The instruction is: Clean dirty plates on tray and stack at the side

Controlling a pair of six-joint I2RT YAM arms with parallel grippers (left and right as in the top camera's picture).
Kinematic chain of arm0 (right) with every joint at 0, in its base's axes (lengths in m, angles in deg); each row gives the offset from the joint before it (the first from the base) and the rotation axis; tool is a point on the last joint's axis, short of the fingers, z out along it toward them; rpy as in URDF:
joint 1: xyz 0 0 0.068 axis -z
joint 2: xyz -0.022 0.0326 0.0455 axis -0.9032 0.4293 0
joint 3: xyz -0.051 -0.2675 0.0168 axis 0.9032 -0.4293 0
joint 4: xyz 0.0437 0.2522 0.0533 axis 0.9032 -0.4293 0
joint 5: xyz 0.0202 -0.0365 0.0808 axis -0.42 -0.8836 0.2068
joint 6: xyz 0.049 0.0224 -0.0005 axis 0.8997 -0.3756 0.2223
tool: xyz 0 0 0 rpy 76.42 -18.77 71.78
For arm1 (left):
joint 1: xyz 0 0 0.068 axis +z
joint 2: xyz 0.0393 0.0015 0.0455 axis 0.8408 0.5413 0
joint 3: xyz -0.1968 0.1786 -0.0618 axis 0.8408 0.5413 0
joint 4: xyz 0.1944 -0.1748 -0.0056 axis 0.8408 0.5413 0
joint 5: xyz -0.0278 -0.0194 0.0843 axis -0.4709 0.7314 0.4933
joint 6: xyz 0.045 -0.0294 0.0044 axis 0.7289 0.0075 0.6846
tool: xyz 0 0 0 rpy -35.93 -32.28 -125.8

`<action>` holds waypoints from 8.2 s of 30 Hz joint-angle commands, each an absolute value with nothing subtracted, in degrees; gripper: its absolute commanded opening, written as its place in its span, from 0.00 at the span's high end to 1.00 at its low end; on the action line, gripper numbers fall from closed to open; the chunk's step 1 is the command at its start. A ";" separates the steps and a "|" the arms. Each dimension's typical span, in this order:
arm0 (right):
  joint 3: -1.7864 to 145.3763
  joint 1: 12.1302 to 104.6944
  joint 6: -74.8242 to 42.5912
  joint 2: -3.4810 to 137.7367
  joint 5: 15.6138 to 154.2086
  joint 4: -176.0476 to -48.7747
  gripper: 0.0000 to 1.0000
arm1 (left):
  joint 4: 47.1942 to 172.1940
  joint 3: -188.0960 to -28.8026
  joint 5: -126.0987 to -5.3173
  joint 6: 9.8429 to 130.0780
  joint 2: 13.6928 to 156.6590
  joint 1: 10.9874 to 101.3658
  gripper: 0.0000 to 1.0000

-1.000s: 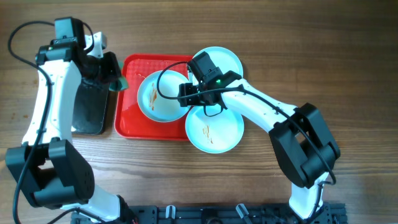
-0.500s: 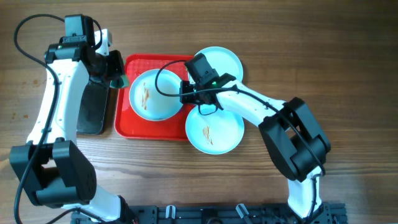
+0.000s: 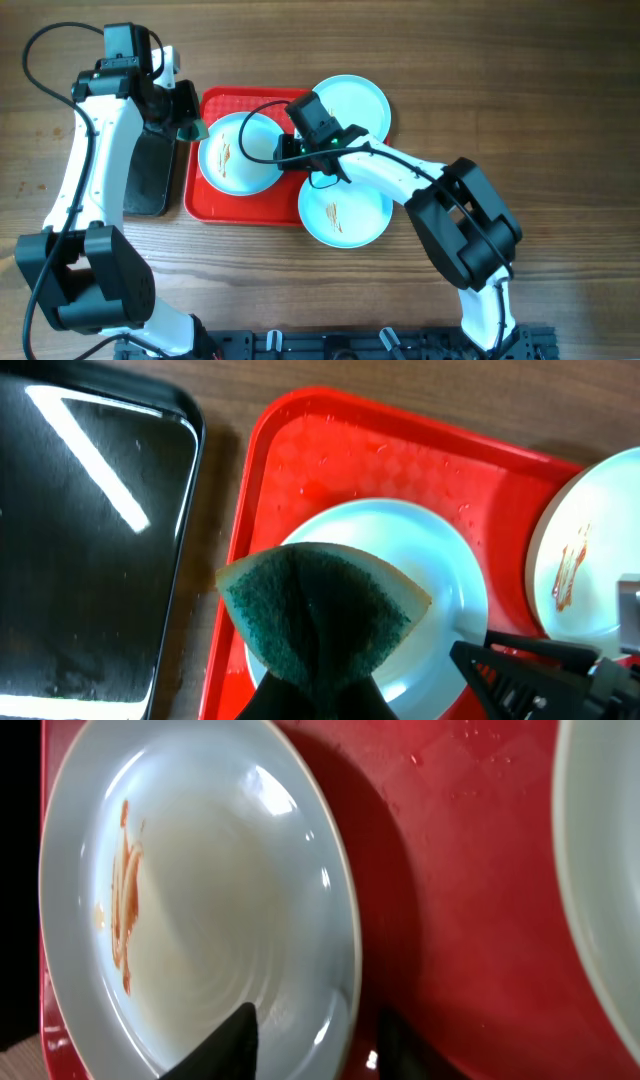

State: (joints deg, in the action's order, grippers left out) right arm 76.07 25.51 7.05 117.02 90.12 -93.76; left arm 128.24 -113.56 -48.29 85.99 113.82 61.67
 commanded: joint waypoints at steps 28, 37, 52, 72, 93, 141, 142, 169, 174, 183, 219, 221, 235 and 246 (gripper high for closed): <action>77.07 25.59 7.64 119.05 90.85 -91.46 0.89 | 125.53 -110.48 -38.41 89.01 131.74 56.19 0.96; 77.07 25.64 7.55 119.09 90.80 -91.05 0.81 | 119.32 -105.02 -38.67 88.77 131.74 54.77 0.96; 77.07 25.64 9.46 121.63 91.92 -91.20 0.95 | 118.91 -104.65 -43.00 88.75 131.74 54.70 0.96; 77.10 25.66 9.46 121.63 93.25 -90.98 0.96 | 122.32 -106.07 -33.86 72.35 131.70 54.07 0.96; 77.10 25.97 8.98 121.63 92.97 -92.55 0.94 | 114.03 -106.59 -47.50 84.38 131.70 52.45 0.96; 77.10 27.17 9.85 122.41 92.38 -92.55 0.96 | 125.25 -98.79 -35.41 77.95 126.89 50.68 0.96; 77.10 27.17 9.83 122.41 92.38 -92.53 0.96 | 125.35 -98.79 -35.41 80.62 126.89 50.68 0.96; 77.10 27.17 9.35 122.41 93.23 -92.71 0.96 | 98.12 -96.38 -58.87 80.40 126.91 50.68 0.96; 77.10 27.17 9.13 122.41 93.21 -93.25 0.96 | 111.21 -96.38 -55.04 76.38 126.91 50.94 0.96; 77.10 27.28 9.19 122.41 93.21 -93.60 0.96 | 115.56 -96.38 -26.37 69.27 126.91 52.25 0.96; 77.10 27.32 9.15 122.41 93.64 -93.63 0.96 | 108.61 -96.38 -28.97 72.53 126.91 52.19 0.96; 77.10 27.32 9.15 122.41 93.62 -93.60 0.96 | 113.03 -96.38 -34.41 75.89 126.91 52.19 0.96; 77.10 27.32 9.15 122.41 93.86 -93.63 0.96 | 108.13 -96.38 -52.13 88.11 126.91 52.25 0.96; 77.10 27.32 9.15 122.41 93.86 -93.41 0.96 | 122.38 -96.38 -33.53 66.45 126.91 52.21 0.96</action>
